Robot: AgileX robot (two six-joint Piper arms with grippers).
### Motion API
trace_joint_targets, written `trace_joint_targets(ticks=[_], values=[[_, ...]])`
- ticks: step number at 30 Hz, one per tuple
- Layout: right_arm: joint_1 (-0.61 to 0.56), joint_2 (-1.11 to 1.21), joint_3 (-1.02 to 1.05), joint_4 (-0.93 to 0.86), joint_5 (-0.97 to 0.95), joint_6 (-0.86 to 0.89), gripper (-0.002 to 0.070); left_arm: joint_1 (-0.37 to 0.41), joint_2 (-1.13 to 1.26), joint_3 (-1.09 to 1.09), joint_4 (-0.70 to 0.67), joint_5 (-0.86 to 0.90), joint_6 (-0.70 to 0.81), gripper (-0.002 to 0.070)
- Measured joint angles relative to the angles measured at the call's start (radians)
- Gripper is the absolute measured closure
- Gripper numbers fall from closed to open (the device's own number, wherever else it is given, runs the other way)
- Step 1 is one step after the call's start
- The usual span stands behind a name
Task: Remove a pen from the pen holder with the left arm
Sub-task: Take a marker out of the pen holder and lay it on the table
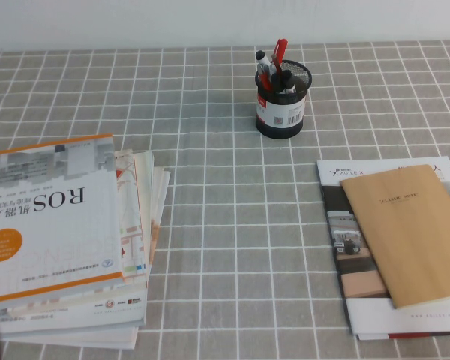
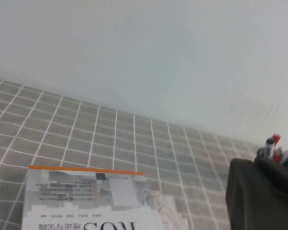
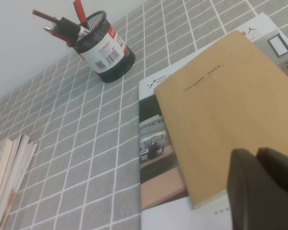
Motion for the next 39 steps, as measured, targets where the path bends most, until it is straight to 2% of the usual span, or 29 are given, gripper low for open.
trace_joint_targets(ticks=[4,9,13,17,21,25,31,33,39], values=[[0.0,0.0,0.0,0.0,0.0,0.0,0.0689,0.0,0.203,-0.133,-0.087,0.081,0.242,0.0678],[0.0,0.0,0.0,0.0,0.0,0.0,0.0689,-0.022,0.433,-0.251,-0.413,0.139,0.666,0.0676],[0.0,0.0,0.0,0.0,0.0,0.0,0.0689,-0.117,0.617,-0.318,-0.59,0.166,0.944,0.0641],[0.0,0.0,0.0,0.0,0.0,0.0,0.0689,-0.233,0.767,-0.378,-0.695,0.168,1.189,0.053],[0.0,0.0,0.0,0.0,0.0,0.0,0.0689,-0.322,0.881,-0.423,-0.763,0.132,1.319,0.0381],[0.0,0.0,0.0,0.0,0.0,0.0,0.0689,-0.367,0.972,-0.463,-0.856,0.077,1.382,0.0279],[0.0,0.0,0.0,0.0,0.0,0.0,0.0689,-0.386,1.099,-0.537,-1.151,0.047,1.523,0.0246],[0.0,0.0,0.0,0.0,0.0,0.0,0.0689,-0.386,1.147,-0.559,-1.273,0.067,1.633,0.0244],[0.0,0.0,0.0,0.0,0.0,0.0,0.0689,-0.386,1.236,-0.624,-1.336,0.188,1.861,0.0244]])
